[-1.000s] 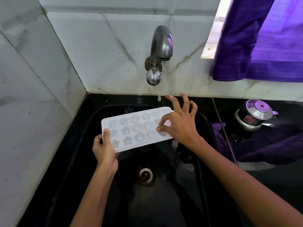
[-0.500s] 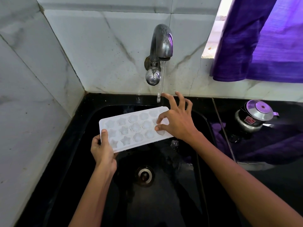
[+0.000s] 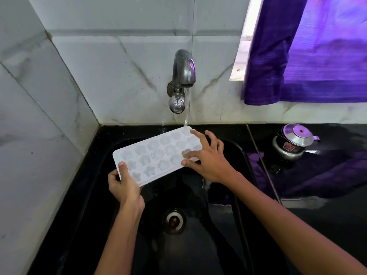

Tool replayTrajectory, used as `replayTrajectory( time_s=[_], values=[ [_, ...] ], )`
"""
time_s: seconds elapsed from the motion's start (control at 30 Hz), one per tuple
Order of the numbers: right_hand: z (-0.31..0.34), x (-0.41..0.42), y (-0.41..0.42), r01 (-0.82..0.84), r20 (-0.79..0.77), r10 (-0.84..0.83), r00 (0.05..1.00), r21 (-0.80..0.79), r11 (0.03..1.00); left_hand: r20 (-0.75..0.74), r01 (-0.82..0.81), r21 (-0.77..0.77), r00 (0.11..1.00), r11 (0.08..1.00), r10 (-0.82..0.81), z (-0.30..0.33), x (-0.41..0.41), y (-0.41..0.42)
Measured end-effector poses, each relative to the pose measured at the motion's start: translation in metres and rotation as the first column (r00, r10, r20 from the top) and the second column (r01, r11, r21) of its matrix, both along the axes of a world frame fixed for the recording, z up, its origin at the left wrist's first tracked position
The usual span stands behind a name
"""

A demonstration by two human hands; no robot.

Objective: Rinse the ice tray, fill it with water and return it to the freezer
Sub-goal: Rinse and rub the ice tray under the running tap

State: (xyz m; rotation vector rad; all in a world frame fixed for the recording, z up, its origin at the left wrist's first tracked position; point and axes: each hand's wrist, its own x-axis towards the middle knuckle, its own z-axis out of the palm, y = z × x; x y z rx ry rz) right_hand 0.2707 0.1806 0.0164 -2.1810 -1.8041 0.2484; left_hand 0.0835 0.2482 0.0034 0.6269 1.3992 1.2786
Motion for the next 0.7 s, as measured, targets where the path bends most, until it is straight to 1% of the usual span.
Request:
replayTrajectory(
  time_s=[0.07,0.23,0.3,0.4,0.43,0.5,0.63,0.7],
  values=[
    [-0.002,-0.001,-0.003,-0.033,0.071,0.037,0.997,-0.055,0.998,0.011,-0.009,0.005,1.000,1.000,0.009,0.002,0.000,0.001],
    [0.003,-0.004,-0.001,0.036,0.143,-0.044,0.989,0.059,0.998,0.020,0.006,-0.005,1.000,1.000,-0.006,0.001,-0.002,-0.003],
    [0.007,-0.005,0.000,0.009,0.156,-0.011,0.988,0.018,1.000,0.019,0.017,-0.012,1.000,1.000,-0.016,0.000,-0.003,-0.003],
    [0.008,-0.006,-0.001,-0.036,0.165,0.052,0.985,-0.099,0.994,0.020,0.024,-0.020,1.000,1.000,-0.024,-0.002,-0.006,-0.002],
    [0.009,-0.006,-0.001,-0.033,0.165,0.049,0.985,-0.102,0.994,0.020,0.026,-0.020,0.999,0.999,-0.026,-0.003,-0.007,-0.002],
    [0.008,-0.004,0.000,-0.017,0.186,0.028,0.982,-0.061,0.998,0.015,0.031,-0.013,0.999,0.999,-0.031,-0.003,-0.008,-0.003],
    [0.009,0.001,0.001,0.000,0.273,-0.014,0.962,0.051,0.999,-0.006,0.039,0.013,0.999,0.999,-0.039,-0.004,-0.008,-0.002],
    [0.009,0.003,0.002,-0.004,0.301,-0.011,0.953,0.048,0.999,-0.004,0.039,0.010,0.999,0.999,-0.039,-0.005,-0.007,-0.002]
  ],
)
